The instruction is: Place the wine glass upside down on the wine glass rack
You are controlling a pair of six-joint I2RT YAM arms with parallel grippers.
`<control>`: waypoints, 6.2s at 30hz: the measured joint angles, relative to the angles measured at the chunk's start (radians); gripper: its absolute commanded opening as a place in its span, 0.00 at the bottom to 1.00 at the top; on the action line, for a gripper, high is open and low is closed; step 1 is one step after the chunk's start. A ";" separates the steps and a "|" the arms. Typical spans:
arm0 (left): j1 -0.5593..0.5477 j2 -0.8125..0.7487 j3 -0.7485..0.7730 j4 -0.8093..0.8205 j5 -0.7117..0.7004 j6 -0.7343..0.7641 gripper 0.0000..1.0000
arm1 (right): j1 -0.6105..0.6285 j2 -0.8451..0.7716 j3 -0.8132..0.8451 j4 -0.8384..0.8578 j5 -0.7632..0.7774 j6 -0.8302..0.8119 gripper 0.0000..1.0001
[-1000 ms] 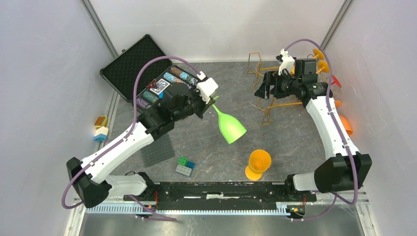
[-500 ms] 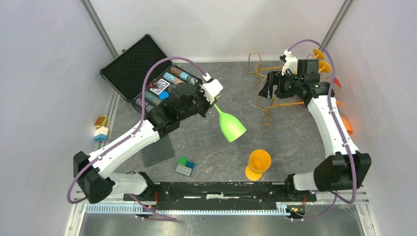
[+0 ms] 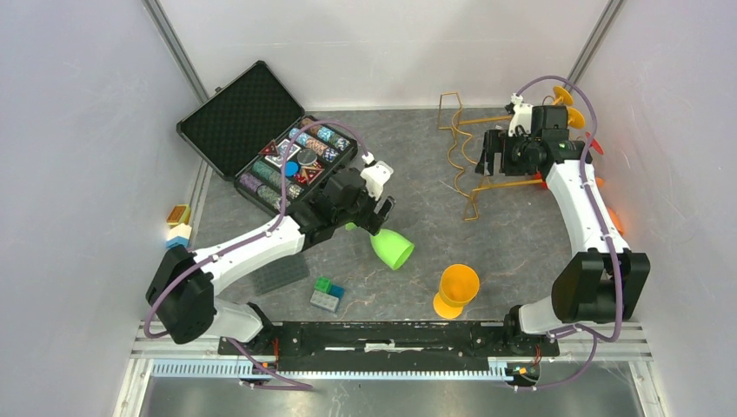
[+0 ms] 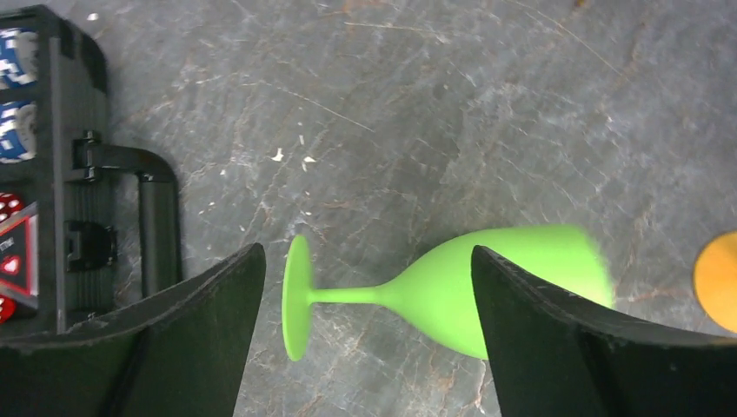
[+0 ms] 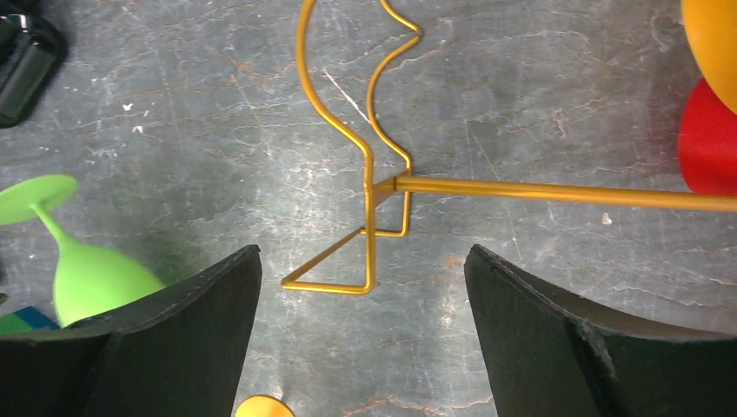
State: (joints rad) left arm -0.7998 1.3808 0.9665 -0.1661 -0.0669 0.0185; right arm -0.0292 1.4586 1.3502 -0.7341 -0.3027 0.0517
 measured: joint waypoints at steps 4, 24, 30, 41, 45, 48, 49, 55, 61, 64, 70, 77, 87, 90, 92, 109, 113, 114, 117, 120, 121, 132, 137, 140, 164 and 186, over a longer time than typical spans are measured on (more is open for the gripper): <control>0.000 0.013 0.038 0.003 -0.062 -0.022 1.00 | -0.013 0.009 0.000 -0.001 0.025 -0.009 0.92; 0.027 0.871 1.152 -0.019 0.209 -0.671 0.76 | -0.098 -0.003 0.015 -0.013 0.175 -0.013 0.92; 0.027 1.032 1.217 -0.022 0.249 -0.833 0.62 | -0.101 -0.033 0.006 -0.023 0.202 -0.013 0.92; 0.029 1.067 1.220 0.040 0.257 -0.976 0.26 | -0.104 -0.036 0.007 -0.034 0.252 -0.021 0.92; 0.035 1.070 1.220 0.046 0.258 -1.010 0.12 | -0.109 -0.022 0.028 -0.061 0.290 -0.024 0.92; 0.042 1.071 1.219 0.049 0.261 -1.030 0.04 | -0.114 0.014 0.088 -0.076 0.334 -0.025 0.92; 0.046 1.071 1.218 0.050 0.262 -1.034 0.02 | -0.116 0.024 0.103 -0.076 0.347 -0.026 0.92; 0.066 1.066 1.183 0.098 0.280 -1.036 0.02 | -0.133 0.059 0.172 -0.088 0.409 -0.032 0.91; 0.082 1.019 1.109 0.115 0.278 -1.034 0.02 | -0.144 0.123 0.257 -0.101 0.437 -0.040 0.90; 0.092 0.998 1.080 0.116 0.278 -1.031 0.02 | -0.164 0.138 0.266 -0.101 0.445 -0.054 0.89; 0.116 0.941 0.999 0.118 0.265 -1.023 0.02 | -0.219 0.151 0.266 -0.106 0.454 -0.065 0.87; 0.148 0.890 0.928 0.126 0.253 -1.020 0.02 | -0.267 0.151 0.260 -0.106 0.452 -0.068 0.85; 0.182 0.772 0.760 0.149 0.219 -1.008 0.02 | -0.290 0.151 0.250 -0.106 0.386 -0.067 0.78; 0.193 0.744 0.722 0.154 0.211 -1.007 0.02 | -0.299 0.151 0.237 -0.104 0.360 -0.064 0.74; 0.200 0.726 0.695 0.158 0.200 -1.005 0.02 | -0.312 0.151 0.213 -0.098 0.335 -0.063 0.69; 0.226 0.654 0.606 0.161 0.171 -0.974 0.02 | -0.387 0.149 0.021 -0.075 0.041 -0.003 0.67; 0.228 0.654 0.606 0.164 0.170 -0.972 0.02 | -0.391 0.149 0.021 -0.064 0.001 0.002 0.72; 0.229 0.654 0.606 0.165 0.171 -0.972 0.02 | -0.392 0.147 0.021 -0.064 -0.008 0.004 0.73; 0.229 0.654 0.606 0.165 0.172 -0.971 0.02 | -0.394 0.131 0.021 -0.063 -0.023 0.012 0.73; 0.229 0.654 0.606 0.165 0.172 -0.971 0.02 | -0.394 0.101 0.021 -0.059 -0.040 0.016 0.73; 0.229 0.654 0.606 0.165 0.172 -0.971 0.02 | -0.393 0.092 0.021 -0.057 -0.044 0.018 0.73; 0.229 0.654 0.606 0.165 0.174 -0.970 0.02 | -0.383 0.125 0.023 -0.019 -0.093 0.032 0.55; 0.229 0.654 0.606 0.165 0.175 -0.970 0.02 | -0.359 0.208 0.051 -0.017 -0.108 0.034 0.49; 0.229 0.654 0.606 0.165 0.175 -0.970 0.02 | -0.342 0.225 0.052 -0.015 -0.106 0.032 0.31; 0.231 0.654 0.605 0.145 0.208 -0.965 0.12 | -0.264 0.327 0.424 -0.206 -0.003 0.013 0.00; 0.237 0.724 0.678 -0.111 0.228 -0.834 0.27 | -0.066 0.319 0.683 -0.290 -0.021 0.079 0.00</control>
State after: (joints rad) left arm -0.5625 2.1048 1.6440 -0.2768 0.1608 -0.8158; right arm -0.0956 1.7775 2.0335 -1.0245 -0.3233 0.1310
